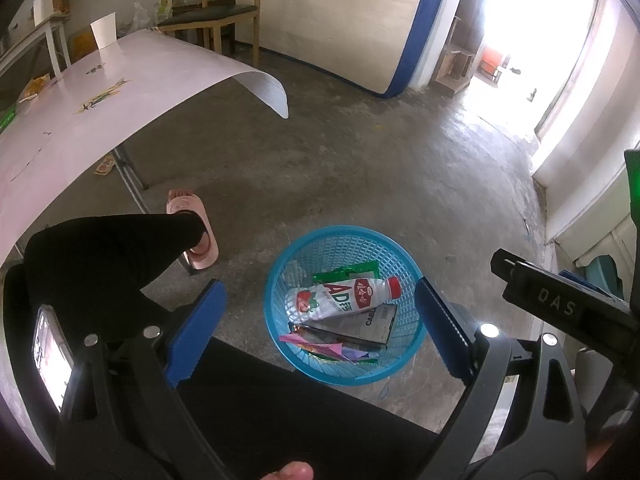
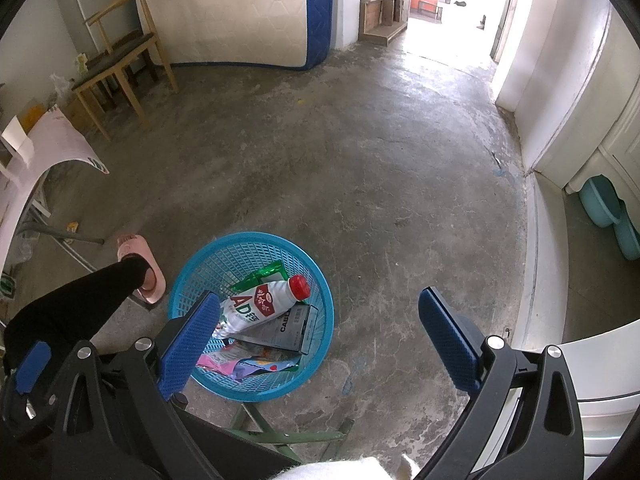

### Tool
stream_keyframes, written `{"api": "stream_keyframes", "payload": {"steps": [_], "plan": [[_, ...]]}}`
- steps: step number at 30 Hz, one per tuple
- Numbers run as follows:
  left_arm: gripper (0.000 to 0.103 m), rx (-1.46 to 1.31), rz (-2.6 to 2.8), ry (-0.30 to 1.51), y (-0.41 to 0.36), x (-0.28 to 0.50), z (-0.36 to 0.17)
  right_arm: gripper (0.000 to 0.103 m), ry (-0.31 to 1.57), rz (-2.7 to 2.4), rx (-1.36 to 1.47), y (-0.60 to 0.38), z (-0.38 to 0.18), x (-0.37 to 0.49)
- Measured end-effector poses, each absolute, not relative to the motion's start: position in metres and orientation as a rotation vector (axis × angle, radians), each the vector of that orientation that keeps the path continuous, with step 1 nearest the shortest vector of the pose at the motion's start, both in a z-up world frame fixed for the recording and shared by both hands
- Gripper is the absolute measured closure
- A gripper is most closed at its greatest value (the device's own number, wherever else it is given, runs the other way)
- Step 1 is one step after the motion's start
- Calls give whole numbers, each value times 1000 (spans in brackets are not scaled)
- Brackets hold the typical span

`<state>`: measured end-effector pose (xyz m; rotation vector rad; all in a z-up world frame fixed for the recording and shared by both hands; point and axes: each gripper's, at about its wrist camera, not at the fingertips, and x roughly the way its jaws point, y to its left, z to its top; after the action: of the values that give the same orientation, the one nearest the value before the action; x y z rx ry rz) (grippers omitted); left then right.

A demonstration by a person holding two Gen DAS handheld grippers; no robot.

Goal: Collect trash

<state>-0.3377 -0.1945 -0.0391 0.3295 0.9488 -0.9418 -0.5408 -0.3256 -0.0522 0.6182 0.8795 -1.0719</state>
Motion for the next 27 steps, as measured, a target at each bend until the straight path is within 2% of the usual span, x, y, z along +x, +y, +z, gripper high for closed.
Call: {"api": "stream_keyframes", "payload": {"steps": [27], "plan": [[12, 331, -944, 950, -195, -335, -39, 6, 884, -1070, 621, -329, -51, -541]]}}
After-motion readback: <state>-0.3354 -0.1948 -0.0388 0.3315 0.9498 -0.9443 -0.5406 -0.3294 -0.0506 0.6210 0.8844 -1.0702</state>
